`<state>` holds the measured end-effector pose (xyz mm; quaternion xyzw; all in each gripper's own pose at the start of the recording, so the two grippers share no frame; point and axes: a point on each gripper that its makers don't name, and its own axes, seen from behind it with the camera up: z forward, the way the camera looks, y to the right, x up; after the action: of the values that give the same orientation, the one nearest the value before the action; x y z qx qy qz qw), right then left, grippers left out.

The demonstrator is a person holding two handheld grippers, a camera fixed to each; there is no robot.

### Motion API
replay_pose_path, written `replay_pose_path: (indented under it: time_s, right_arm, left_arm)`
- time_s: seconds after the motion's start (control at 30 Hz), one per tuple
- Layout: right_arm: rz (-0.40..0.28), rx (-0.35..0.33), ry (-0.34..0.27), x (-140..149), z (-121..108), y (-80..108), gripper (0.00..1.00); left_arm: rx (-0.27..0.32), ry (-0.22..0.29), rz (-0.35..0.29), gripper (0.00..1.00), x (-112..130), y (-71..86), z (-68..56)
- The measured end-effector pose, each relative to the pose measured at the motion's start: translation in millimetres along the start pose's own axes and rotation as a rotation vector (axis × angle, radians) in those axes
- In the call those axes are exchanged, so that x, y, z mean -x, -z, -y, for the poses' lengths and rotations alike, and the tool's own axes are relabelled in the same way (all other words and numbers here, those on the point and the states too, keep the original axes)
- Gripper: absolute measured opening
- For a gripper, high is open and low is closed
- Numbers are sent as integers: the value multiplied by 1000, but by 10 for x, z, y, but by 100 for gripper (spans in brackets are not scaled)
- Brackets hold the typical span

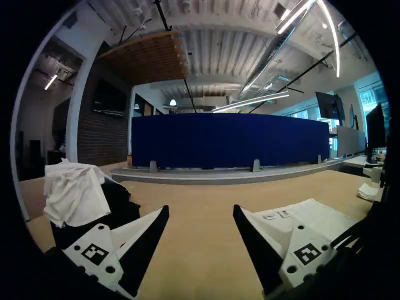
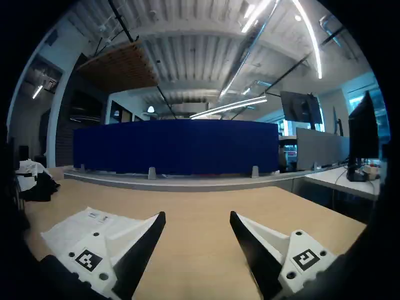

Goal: Fold towel

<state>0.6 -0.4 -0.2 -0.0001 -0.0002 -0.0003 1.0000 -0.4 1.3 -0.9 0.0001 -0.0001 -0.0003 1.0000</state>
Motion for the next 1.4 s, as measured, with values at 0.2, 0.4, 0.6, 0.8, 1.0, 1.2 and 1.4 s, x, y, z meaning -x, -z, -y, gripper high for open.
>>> replay_pose_path:
  time_s: [0.2, 0.4, 0.6, 0.8, 1.0, 1.2, 1.4]
  right_arm:
    - [0, 0, 0, 2, 0, -2, 100]
    - [0, 0, 0, -1, -2, 3, 100]
    - [0, 0, 0, -3, 3, 4, 100]
    - [0, 0, 0, -5, 2, 2, 100]
    - [0, -1, 0, -6, 2, 2, 100]
    - [0, -1, 0, -4, 1, 3, 100]
    - [0, -1, 0, -3, 5, 4, 100]
  left_arm:
    - [0, 0, 0, 95, -1, 8, -1]
    - [0, 0, 0, 95, -4, 8, -2]
    - [0, 0, 0, 95, -4, 4, 0]
    - [0, 0, 0, 95, -4, 9, 1]
    - [0, 0, 0, 95, -4, 14, -1]
    - [0, 0, 0, 95, -6, 15, 0]
    - [0, 0, 0, 95, -5, 10, 1]
